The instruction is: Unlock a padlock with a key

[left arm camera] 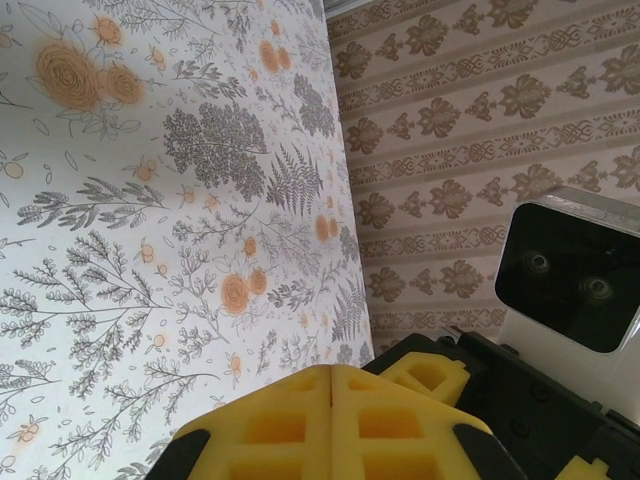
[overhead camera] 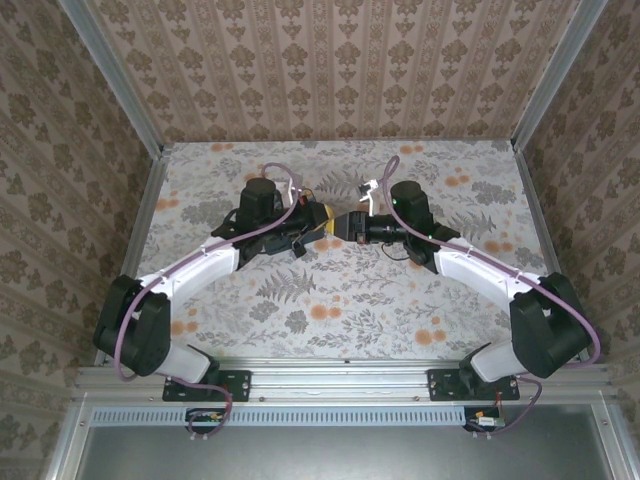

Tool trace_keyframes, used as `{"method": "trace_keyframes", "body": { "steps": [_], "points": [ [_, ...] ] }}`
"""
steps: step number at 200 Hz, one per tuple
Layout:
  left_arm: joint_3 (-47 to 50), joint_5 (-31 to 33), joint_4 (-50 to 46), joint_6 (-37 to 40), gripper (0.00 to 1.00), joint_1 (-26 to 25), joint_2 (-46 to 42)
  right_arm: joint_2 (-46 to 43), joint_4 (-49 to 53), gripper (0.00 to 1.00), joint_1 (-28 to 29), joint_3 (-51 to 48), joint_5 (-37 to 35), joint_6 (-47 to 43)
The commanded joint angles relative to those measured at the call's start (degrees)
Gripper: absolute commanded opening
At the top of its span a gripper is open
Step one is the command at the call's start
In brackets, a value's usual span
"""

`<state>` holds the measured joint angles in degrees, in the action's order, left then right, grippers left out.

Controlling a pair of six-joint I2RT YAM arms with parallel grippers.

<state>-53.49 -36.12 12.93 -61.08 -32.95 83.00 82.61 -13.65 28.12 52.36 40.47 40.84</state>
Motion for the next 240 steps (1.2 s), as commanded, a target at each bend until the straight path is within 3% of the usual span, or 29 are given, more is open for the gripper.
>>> {"method": "trace_keyframes", "body": {
  "steps": [1,57,193,213,240],
  "points": [
    [0.35,-3.34,3.42,-1.16,0.0,-0.45,0.03,0.78,-2.52,0.41,-0.04,-0.94,-0.74,-0.67],
    [0.13,-5.13,3.13,-1.26,0.0,-0.48,0.05,0.1,-4.07,0.42,-0.7,-2.2,-1.77,-2.1],
    [1.94,-6.02,6.88,-4.17,0.0,-0.54,0.83,0.36,-22.76,0.02,-0.62,-6.26,2.03,8.18],
    [1.83,-5.3,5.59,-3.82,0.23,-0.37,0.77,-0.32,-23.01,0.0,-0.61,-7.01,1.37,9.03],
    [1.89,-3.51,3.31,-2.42,0.4,0.46,-0.65,-1.36,-18.3,0.0,-0.61,-7.36,0.34,6.27]
  ]
}}
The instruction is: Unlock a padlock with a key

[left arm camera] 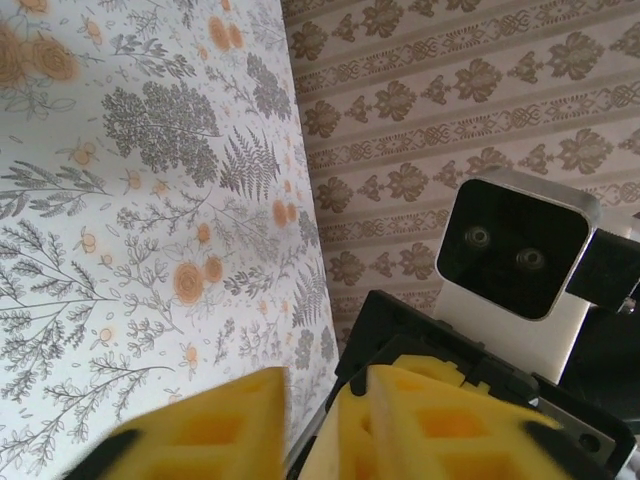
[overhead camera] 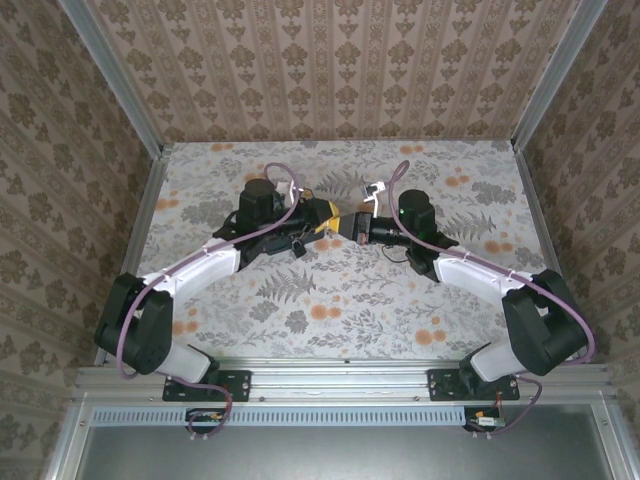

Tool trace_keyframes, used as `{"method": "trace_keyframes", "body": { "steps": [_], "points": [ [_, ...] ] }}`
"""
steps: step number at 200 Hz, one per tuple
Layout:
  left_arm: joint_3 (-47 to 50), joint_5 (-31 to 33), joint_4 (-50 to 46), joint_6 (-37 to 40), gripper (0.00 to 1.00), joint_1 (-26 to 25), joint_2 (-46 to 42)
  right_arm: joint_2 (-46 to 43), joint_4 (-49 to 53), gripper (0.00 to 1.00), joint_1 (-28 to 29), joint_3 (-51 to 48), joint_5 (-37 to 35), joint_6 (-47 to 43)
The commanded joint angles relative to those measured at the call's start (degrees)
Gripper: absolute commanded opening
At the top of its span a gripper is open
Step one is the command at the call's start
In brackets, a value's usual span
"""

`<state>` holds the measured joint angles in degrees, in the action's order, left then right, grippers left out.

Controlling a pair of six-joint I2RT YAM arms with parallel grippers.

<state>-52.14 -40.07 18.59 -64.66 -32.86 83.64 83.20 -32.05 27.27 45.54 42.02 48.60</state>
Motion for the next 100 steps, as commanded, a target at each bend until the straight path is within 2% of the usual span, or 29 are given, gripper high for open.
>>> {"method": "trace_keyframes", "body": {
  "steps": [1,44,70,100],
  "points": [
    [0.54,0.48,-2.51,1.23,0.41,0.44,-1.33,-1.97,0.43,0.0,0.24,-0.54,-1.27,-1.67],
    [0.63,0.28,-9.14,5.03,0.45,3.97,-4.57,-3.04,6.56,0.0,0.11,-1.17,-2.72,-6.1],
    [-0.35,-2.36,-15.92,11.74,0.4,4.2,-5.97,-3.04,7.52,0.0,0.16,-0.9,-3.17,-6.74],
    [0.26,-6.11,-18.39,16.55,0.36,4.38,-7.43,-3.04,8.45,0.0,0.16,-0.28,-3.18,-7.28]
  ]
}}
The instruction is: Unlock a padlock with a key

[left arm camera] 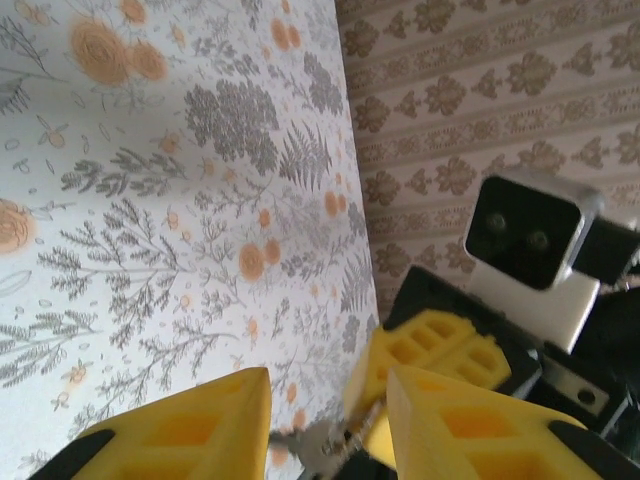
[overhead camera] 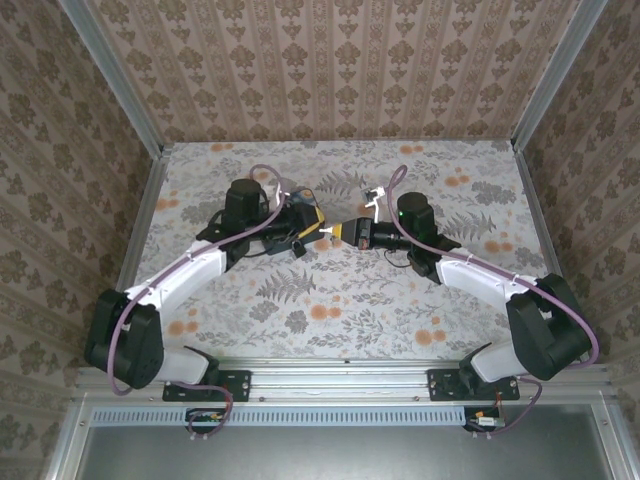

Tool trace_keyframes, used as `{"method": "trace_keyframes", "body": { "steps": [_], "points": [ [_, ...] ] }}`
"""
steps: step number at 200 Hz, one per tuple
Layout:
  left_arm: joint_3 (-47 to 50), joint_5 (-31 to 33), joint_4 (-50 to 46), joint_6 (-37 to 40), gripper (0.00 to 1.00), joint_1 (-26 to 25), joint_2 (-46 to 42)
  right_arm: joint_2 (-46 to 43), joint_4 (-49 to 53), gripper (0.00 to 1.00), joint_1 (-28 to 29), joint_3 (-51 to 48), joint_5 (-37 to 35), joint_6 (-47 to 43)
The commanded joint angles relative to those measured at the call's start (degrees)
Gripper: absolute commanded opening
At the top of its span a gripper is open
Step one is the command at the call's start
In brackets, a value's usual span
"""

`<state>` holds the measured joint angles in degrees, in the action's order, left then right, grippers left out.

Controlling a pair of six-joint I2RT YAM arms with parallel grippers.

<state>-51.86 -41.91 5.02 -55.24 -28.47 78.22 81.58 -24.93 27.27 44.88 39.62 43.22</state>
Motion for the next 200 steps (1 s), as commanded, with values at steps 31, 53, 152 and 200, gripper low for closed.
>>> {"method": "trace_keyframes", "body": {
  "steps": [31,53,152,200],
  "points": [
    [0.14,-4.95,-7.0,8.49,0.32,-0.01,-2.11,-1.42,1.81,0.0,0.16,0.82,-0.77,-1.89],
    [-0.18,-5.3,-7.08,9.22,0.29,-0.53,-1.72,-1.42,1.71,0.0,0.18,0.81,-0.67,-1.61],
    [-1.6,-6.13,-6.34,10.42,0.23,-1.76,0.88,-1.07,1.67,0.0,0.95,2.09,0.81,-0.96],
    [-1.56,-6.77,-5.83,10.59,0.11,-1.76,1.05,-0.45,2.48,0.0,1.03,2.93,1.27,-1.03]
  ]
}}
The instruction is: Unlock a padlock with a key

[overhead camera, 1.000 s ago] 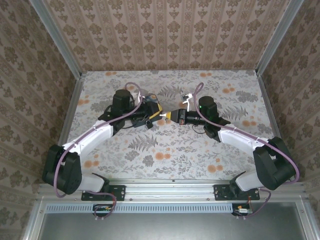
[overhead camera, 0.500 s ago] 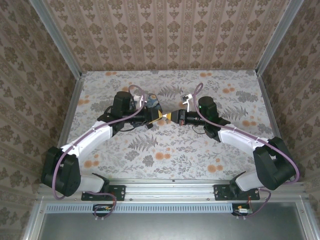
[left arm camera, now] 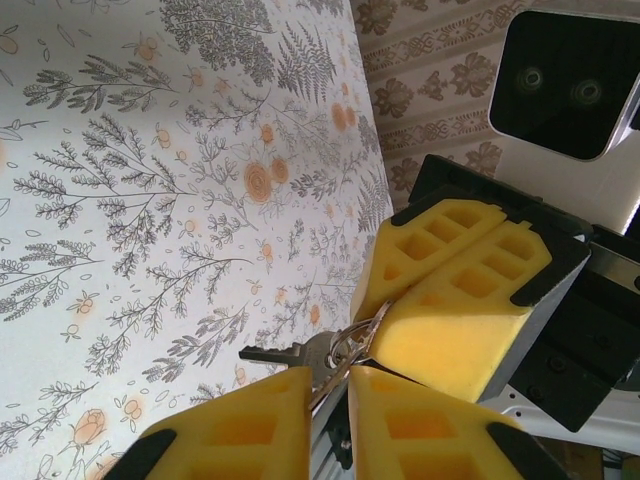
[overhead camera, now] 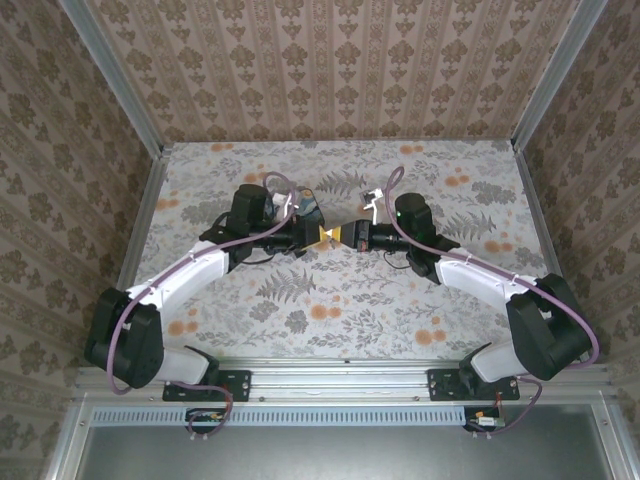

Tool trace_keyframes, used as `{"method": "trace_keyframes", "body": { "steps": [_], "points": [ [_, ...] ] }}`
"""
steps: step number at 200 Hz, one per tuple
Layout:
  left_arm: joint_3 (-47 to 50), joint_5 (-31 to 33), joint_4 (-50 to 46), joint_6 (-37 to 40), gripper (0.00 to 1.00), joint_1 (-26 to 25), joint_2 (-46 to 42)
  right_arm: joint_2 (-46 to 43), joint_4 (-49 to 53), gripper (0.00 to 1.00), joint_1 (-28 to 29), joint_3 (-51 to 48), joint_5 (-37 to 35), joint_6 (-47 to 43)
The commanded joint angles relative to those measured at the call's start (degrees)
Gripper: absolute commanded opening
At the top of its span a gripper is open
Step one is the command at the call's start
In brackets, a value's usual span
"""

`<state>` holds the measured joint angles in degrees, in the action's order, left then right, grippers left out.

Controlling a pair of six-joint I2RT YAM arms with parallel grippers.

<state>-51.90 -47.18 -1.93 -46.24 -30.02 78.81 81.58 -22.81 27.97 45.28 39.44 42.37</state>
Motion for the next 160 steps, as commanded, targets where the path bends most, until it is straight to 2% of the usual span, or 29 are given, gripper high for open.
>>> {"method": "trace_keyframes", "body": {
  "steps": [1,26,59,82,116,133,146,160],
  "points": [
    [-1.48,-1.51,1.13,1.63,0.1,-0.21,0.51,-0.41,0.42,0.0,0.34,2.58,1.48,-0.23],
    [-1.46,-1.96,1.48,1.93,0.0,-0.13,0.73,-0.28,2.19,0.02,0.38,3.1,1.84,-1.18],
    [-1.43,-2.69,0.34,1.68,0.0,0.37,-0.17,-1.42,8.39,0.24,-0.89,3.16,0.04,-6.41],
    [-1.53,-3.46,-1.22,1.65,0.0,0.75,-1.1,-5.64,12.07,0.36,-3.14,2.6,-0.44,-10.5],
    [-1.45,-4.3,-2.45,1.66,0.0,0.65,-1.77,-10.13,18.28,0.4,-4.47,2.83,-1.65,-21.64],
    [-1.65,-5.04,-2.49,1.75,0.0,0.49,-1.9,-10.73,21.27,0.42,-4.5,3.98,0.71,-27.98],
    [-2.3,-5.7,-3.87,4.15,0.0,0.11,-2.07,-10.78,22.87,0.43,-4.49,4.65,1.45,-31.86],
    [-3.8,-6.09,-7.6,10.78,0.0,-0.66,-2.74,-10.21,24.16,0.45,-4.77,5.69,1.67,-33.96]
  ]
}}
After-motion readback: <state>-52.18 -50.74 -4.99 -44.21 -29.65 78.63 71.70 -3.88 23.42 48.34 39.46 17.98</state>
